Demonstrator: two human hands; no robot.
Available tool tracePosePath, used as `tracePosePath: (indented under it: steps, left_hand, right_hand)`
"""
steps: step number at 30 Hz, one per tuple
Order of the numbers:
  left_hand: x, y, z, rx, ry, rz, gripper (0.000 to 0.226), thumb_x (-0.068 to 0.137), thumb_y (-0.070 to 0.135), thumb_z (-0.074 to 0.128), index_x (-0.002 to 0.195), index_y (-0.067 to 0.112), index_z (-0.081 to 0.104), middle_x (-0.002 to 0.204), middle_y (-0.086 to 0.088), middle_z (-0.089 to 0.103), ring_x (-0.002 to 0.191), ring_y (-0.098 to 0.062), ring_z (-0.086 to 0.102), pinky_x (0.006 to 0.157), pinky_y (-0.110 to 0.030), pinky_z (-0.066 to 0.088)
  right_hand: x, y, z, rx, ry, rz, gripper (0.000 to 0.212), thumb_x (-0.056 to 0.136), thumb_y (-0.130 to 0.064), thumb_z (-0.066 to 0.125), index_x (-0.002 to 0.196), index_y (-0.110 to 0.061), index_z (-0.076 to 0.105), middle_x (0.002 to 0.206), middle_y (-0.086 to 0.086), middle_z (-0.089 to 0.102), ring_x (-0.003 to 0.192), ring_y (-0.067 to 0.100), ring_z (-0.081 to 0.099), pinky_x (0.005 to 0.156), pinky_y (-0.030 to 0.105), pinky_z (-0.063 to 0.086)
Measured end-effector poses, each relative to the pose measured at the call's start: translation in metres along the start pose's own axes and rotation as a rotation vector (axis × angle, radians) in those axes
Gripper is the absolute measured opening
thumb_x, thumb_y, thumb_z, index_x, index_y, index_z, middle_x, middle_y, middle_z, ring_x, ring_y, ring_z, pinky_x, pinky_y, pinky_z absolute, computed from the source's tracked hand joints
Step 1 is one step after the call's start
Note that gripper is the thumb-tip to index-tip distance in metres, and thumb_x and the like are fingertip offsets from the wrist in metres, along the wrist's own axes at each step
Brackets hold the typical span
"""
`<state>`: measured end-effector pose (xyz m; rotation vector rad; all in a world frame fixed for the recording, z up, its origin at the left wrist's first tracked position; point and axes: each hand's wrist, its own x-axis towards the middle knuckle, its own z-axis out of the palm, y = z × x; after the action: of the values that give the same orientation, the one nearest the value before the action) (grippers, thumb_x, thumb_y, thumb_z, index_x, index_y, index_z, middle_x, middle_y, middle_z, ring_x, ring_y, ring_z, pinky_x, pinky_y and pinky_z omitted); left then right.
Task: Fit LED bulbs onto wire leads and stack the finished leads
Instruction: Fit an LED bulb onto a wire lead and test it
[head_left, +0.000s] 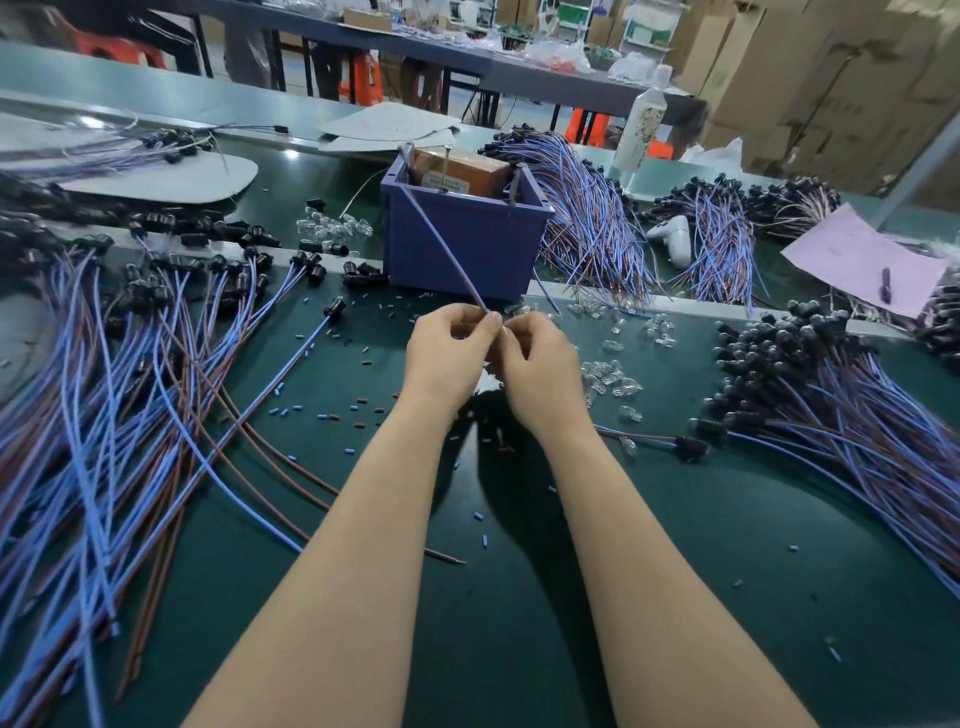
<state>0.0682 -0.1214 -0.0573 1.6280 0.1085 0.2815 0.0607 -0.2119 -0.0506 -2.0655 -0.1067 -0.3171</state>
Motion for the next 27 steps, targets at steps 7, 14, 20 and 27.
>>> tracePosePath:
  steps: [7, 14, 20, 27]
  left_hand:
    - [0.001, -0.001, 0.003, -0.027, 0.036, -0.021, 0.021, 0.097, 0.015, 0.049, 0.078, 0.018, 0.057, 0.07, 0.004, 0.066, 0.049, 0.005, 0.056, 0.056, -0.015, 0.042]
    - [-0.002, 0.0, 0.001, 0.118, 0.053, 0.084, 0.015, 0.098, 0.017, 0.047, 0.09, 0.013, 0.06, 0.067, 0.008, 0.062, 0.062, -0.006, 0.055, 0.075, -0.027, 0.048]
    - [-0.001, 0.0, 0.001, 0.112, 0.043, 0.076, 0.014, 0.098, 0.016, 0.047, 0.094, 0.013, 0.06, 0.067, 0.007, 0.062, 0.068, -0.013, 0.057, 0.079, -0.032, 0.05]
    - [0.001, 0.002, 0.003, 0.067, 0.059, 0.057, 0.015, 0.098, 0.015, 0.046, 0.097, 0.013, 0.061, 0.066, 0.006, 0.061, 0.07, -0.016, 0.057, 0.083, -0.036, 0.051]
  right_hand:
    - [0.007, 0.004, -0.004, 0.209, 0.215, 0.17, 0.006, 0.098, -0.01, 0.041, 0.095, -0.013, 0.045, 0.082, 0.004, 0.063, 0.087, 0.027, 0.063, 0.087, 0.05, 0.049]
    - [0.002, 0.0, -0.007, 0.054, 0.194, 0.117, 0.036, 0.097, -0.009, 0.039, 0.132, -0.016, 0.049, 0.1, 0.012, 0.068, 0.091, 0.026, 0.061, 0.09, 0.041, 0.047]
    - [0.001, -0.002, -0.007, 0.024, 0.136, 0.124, 0.038, 0.095, -0.007, 0.04, 0.128, -0.016, 0.055, 0.109, 0.014, 0.068, 0.1, 0.028, 0.061, 0.094, 0.043, 0.046]
    - [-0.001, -0.004, -0.006, 0.044, 0.148, 0.106, 0.038, 0.09, -0.006, 0.043, 0.121, -0.018, 0.06, 0.101, 0.011, 0.07, 0.093, 0.026, 0.063, 0.092, 0.041, 0.048]
